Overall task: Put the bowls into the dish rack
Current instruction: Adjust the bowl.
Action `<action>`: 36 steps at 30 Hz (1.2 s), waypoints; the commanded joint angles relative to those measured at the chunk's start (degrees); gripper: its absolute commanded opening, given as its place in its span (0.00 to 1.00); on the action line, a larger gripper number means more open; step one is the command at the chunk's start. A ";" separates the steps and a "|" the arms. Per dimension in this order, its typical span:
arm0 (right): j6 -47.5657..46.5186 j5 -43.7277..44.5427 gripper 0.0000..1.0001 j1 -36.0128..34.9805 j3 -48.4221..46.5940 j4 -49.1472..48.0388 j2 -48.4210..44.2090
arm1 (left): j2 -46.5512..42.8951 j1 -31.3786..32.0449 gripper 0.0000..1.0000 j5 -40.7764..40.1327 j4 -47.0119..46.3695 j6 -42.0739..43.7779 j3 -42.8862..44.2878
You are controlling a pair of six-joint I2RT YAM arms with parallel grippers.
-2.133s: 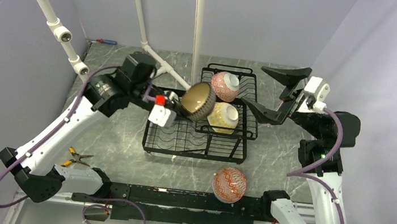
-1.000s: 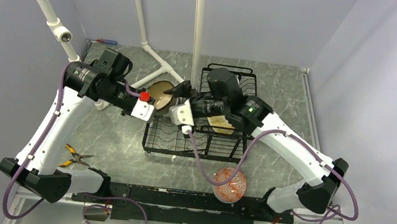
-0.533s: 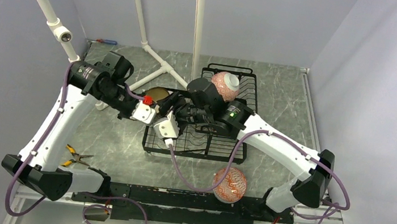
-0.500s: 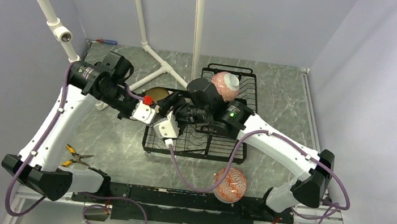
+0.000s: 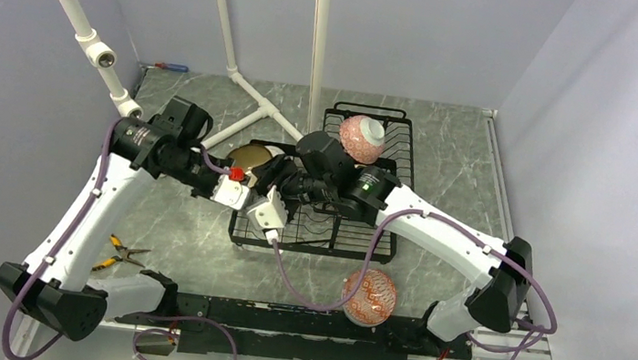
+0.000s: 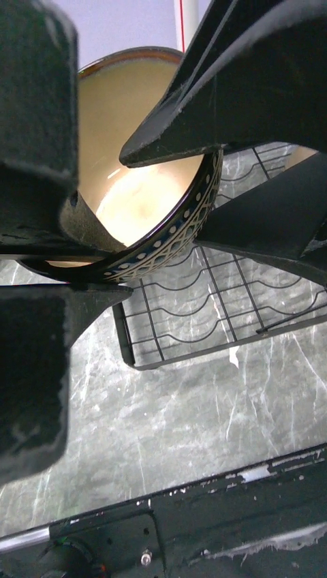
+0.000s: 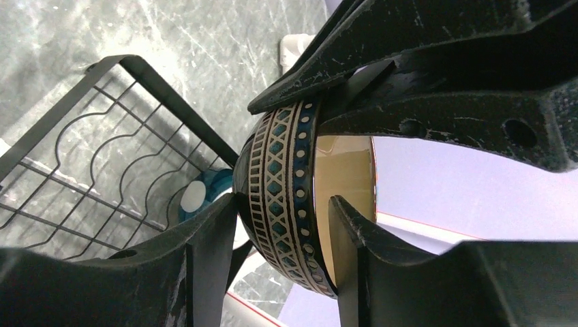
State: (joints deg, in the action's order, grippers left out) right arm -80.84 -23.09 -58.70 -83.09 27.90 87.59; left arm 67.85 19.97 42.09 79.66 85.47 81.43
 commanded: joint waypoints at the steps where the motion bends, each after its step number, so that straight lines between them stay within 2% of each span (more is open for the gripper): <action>1: 9.27 5.56 0.00 1.02 3.67 -7.80 -0.79 | -4.69 0.51 0.02 3.12 -17.11 -4.17 -0.80; 3: 11.25 4.89 0.16 1.74 7.72 -14.05 -4.28 | -5.78 0.51 0.03 3.54 -18.93 -4.99 -2.21; 5: 14.15 3.28 0.66 2.88 10.91 -20.80 -6.88 | -6.76 0.51 0.03 4.12 -20.91 -5.20 -3.91; 6: 15.65 1.98 0.75 3.79 11.87 -22.66 -7.94 | -7.03 0.51 0.03 4.81 -21.17 -5.29 -4.54; 7: 16.80 0.69 0.79 4.48 12.35 -23.70 -8.75 | -6.99 0.56 0.03 5.66 -20.79 -5.24 -4.80; 10: 20.78 -4.32 0.82 6.64 13.11 -25.32 -10.88 | -6.66 0.51 0.03 8.25 -20.83 -8.06 -4.67; 14: 27.20 -11.85 0.82 10.10 15.53 -29.78 -14.17 | -6.77 0.51 0.03 13.92 -24.65 -18.35 -4.89; 18: 37.24 -19.57 0.82 14.49 16.99 -34.86 -17.38 | -9.45 0.42 0.03 19.70 -34.88 -30.51 -9.34; 19: 39.61 -20.64 0.82 15.51 17.26 -35.86 -18.09 | -10.47 0.42 0.03 20.34 -38.90 -35.71 -11.17; 23: 47.45 -23.16 0.83 18.27 18.94 -39.74 -20.96 | -15.40 0.38 0.03 19.18 -65.84 -64.74 -21.36; 26: 52.48 -25.12 0.83 19.81 19.91 -40.99 -22.26 | -18.63 0.34 0.03 15.06 -85.17 -87.62 -29.05; 28: 55.42 -26.41 0.83 21.26 19.80 -40.61 -22.50 | -19.79 0.34 0.03 11.86 -93.26 -99.73 -31.96; 32: 58.94 -33.06 0.83 24.87 18.15 -38.07 -22.04 | -17.74 0.34 0.03 16.62 -102.55 -114.90 -31.09; 34: 57.98 -37.89 0.83 26.43 17.53 -37.00 -22.03 | -15.12 0.34 0.03 23.07 -102.63 -118.35 -27.22; 36: 54.71 -41.97 0.83 27.39 15.41 -33.50 -21.50 | -11.84 0.35 0.03 30.72 -97.62 -118.38 -21.35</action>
State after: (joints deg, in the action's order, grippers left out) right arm -25.85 -53.60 -33.17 -63.51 -8.88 65.95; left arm 52.71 20.34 59.31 -7.70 -19.53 49.34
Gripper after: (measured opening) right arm 0.827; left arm 0.128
